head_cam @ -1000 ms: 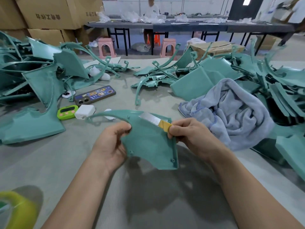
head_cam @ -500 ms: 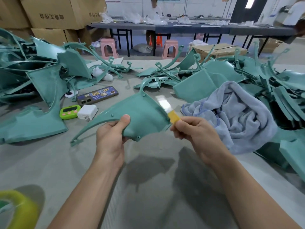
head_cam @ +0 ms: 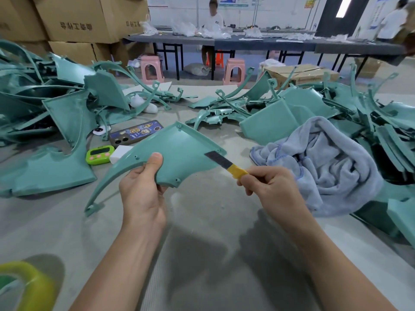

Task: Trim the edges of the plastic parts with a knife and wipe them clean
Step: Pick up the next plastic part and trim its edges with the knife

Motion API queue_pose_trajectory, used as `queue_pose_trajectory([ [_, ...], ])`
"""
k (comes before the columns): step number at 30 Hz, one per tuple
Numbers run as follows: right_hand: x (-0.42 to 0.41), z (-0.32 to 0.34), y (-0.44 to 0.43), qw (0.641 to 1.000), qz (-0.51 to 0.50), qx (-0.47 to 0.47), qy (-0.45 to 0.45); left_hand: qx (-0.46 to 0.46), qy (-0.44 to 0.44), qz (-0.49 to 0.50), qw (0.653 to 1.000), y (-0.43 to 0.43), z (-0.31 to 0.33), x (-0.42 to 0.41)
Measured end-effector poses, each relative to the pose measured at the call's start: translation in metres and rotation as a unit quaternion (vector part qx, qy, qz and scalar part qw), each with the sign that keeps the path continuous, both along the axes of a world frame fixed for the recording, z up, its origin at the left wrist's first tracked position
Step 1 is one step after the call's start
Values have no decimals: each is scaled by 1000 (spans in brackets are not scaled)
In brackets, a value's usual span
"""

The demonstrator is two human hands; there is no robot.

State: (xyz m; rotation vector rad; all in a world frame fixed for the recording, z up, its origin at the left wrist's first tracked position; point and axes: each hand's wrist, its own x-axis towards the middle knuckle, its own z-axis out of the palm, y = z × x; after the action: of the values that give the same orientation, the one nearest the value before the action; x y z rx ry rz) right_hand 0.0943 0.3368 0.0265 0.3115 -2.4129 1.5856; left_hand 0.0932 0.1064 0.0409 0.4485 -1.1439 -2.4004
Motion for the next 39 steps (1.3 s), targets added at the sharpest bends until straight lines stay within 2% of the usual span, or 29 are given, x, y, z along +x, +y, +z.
queue_pose_trajectory([
  [2,-6,-4,1,997,-74,3,4,-1,-5,1,1000,1,1,0],
  [4,-9,-3,5,993,-105,-52,13,-3,-9,3,1000,2,1,1],
  [6,-6,0,6,995,-39,-83,25,-5,-11,-2,1000,2,2,2],
  [8,0,-1,0,999,31,-18,7,-4,-11,-4,1000,2,2,2],
  [10,-3,-5,-2,999,-22,37,1,-5,-14,-2,1000,3,2,2],
  [12,-9,-4,2,995,-101,-8,-10,-8,-20,0,1000,3,1,2],
  [14,-7,1,8,995,-50,-89,0,-11,-28,-1,1000,3,1,1],
  [15,-4,4,9,996,6,-90,-3,-10,-31,-2,999,3,1,1],
  [17,1,2,2,996,85,3,-40,-4,-29,0,1000,1,0,0],
  [19,-6,-8,-1,994,16,90,-59,-8,-28,4,1000,1,-1,0],
  [21,-15,-10,3,992,-85,51,-84,-26,-34,9,999,1,-2,-1],
  [23,-19,-9,11,985,-134,-13,-105,-49,-47,13,998,-1,-3,0],
  [24,-19,-9,13,984,-143,-16,-109,-64,-53,12,996,-2,-4,0],
  [27,-12,-12,8,979,-159,90,-93,-101,-46,-22,994,0,-5,0],
  [29,-6,-11,1,959,-220,166,-64,-118,-35,-73,990,7,-5,3],
  [31,0,-6,-2,952,-242,187,-24,-144,-25,-113,983,14,-8,5],
  [32,2,-3,-4,966,-207,155,-22,-158,-19,-130,979,15,-10,6],
  [34,6,0,-9,994,-83,26,-73,-178,-9,-175,968,17,-13,7],
  [36,9,-1,-17,989,2,-67,-130,-180,-11,-223,958,19,-14,9],
  [39,6,-2,-25,963,-12,-193,-188,-184,-40,-202,961,24,-17,7],
])
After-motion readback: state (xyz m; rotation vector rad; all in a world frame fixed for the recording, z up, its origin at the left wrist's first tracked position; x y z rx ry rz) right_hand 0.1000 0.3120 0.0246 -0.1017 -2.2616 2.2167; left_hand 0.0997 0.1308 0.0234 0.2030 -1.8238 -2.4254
